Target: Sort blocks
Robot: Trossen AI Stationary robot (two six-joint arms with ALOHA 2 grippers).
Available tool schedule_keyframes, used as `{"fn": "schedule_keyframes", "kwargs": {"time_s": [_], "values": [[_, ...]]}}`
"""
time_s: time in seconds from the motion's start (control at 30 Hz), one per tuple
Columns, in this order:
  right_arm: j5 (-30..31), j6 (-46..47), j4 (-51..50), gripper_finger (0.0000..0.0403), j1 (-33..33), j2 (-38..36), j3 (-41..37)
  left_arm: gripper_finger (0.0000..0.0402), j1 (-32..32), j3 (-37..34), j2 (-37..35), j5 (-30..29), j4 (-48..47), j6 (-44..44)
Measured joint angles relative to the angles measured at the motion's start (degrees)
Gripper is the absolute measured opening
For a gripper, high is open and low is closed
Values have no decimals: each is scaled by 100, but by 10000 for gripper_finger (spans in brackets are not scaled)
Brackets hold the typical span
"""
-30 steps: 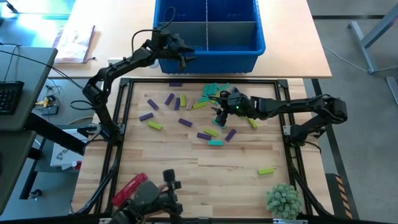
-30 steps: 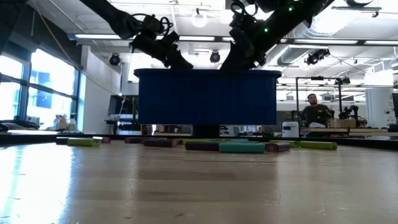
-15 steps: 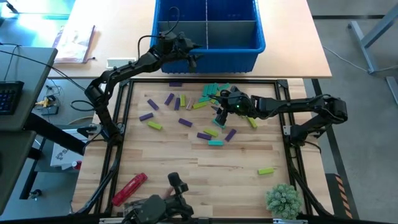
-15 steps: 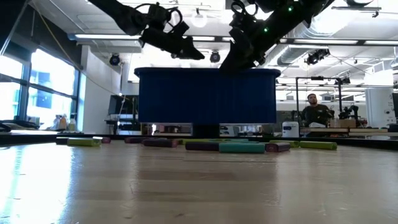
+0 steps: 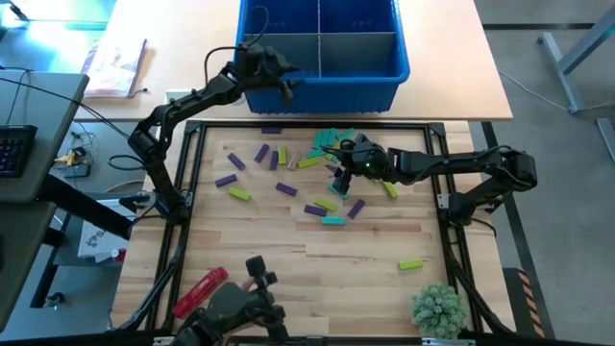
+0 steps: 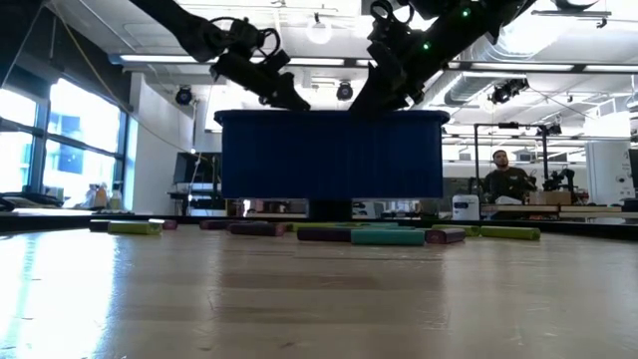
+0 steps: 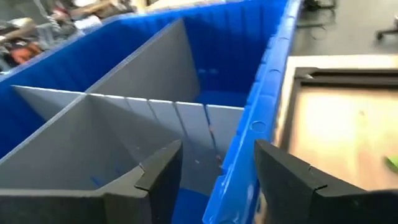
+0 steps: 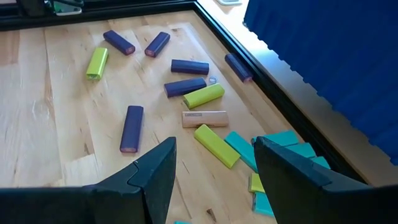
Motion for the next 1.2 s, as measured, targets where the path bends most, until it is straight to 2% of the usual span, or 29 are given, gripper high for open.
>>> {"fn": "schedule_keyframes", "kwargs": {"time_s": [0.33,0.77,1.2], "values": [[0,-15,-3,201,27,2,0,180,-72,0,-2,145,-720,542],[-19,4,-223,201,26,7,0,180,-140,-2,0,-157,-1704,1023],[-102,22,-222,201,27,7,0,180,-347,-133,7,-407,-1690,1053]]}}
